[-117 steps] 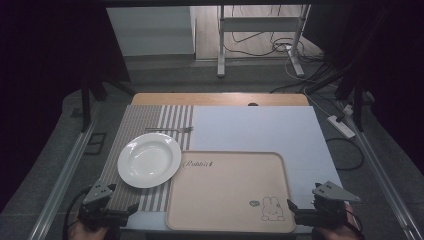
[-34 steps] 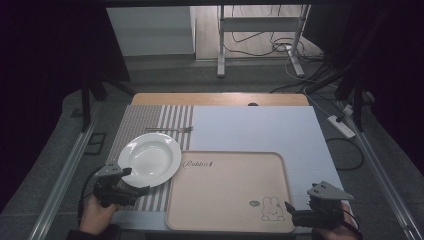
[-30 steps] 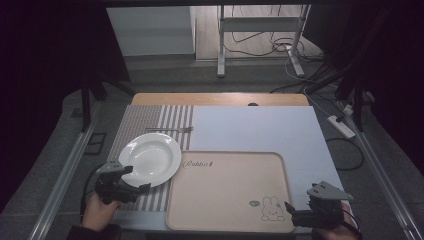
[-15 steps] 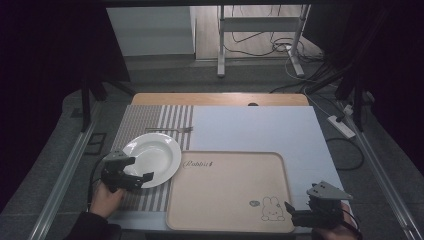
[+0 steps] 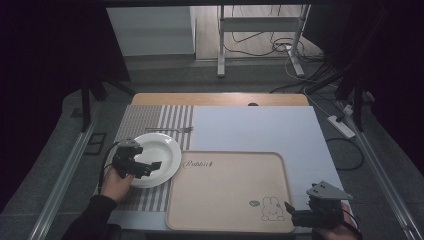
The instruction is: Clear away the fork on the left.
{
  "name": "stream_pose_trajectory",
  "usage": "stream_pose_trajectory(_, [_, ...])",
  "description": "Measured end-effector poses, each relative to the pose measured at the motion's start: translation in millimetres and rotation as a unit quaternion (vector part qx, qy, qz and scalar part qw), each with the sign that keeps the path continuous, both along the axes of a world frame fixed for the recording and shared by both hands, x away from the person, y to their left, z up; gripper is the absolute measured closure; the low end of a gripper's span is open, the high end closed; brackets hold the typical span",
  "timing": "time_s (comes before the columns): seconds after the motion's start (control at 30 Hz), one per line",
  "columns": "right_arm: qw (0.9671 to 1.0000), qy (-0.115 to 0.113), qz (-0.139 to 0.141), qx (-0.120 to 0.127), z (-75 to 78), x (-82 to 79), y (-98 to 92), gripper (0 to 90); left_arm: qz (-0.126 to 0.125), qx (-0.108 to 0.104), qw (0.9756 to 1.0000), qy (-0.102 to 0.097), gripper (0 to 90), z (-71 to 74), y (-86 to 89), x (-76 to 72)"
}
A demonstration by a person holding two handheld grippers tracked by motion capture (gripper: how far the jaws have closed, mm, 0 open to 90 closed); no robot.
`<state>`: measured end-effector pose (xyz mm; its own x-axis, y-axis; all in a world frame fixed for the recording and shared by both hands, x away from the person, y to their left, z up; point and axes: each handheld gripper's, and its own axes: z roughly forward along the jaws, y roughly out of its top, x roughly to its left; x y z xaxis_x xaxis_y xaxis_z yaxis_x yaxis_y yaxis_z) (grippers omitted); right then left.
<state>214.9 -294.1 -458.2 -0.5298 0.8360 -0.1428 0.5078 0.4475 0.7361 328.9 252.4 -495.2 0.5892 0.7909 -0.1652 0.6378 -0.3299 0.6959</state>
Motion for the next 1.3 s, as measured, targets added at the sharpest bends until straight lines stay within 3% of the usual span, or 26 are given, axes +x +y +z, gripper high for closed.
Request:
stream_pose_trajectory(0.27, [1.0000, 0.002, 0.001, 0.000, 0.0, 0.1, -0.2, 0.0, 0.000, 0.008, 1.0000, -0.001, 0.0, -3.1, -6.6, 16.6])
stream_pose_trajectory(0.73, [1.0000, 0.004, 0.004, -0.001, 0.0, 0.0, 0.1, 0.0, 0.002, -0.003, 0.9999, 0.012, 0.0, -5.9, -12.3, 55.5])
stream_pose_trajectory(1.3, [1.0000, 0.005, 0.006, -0.002, -0.2, 0.2, 0.2, 0.0, 0.003, 0.014, 0.9998, 0.015, 0.0, -14.1, -23.5, 98.3])
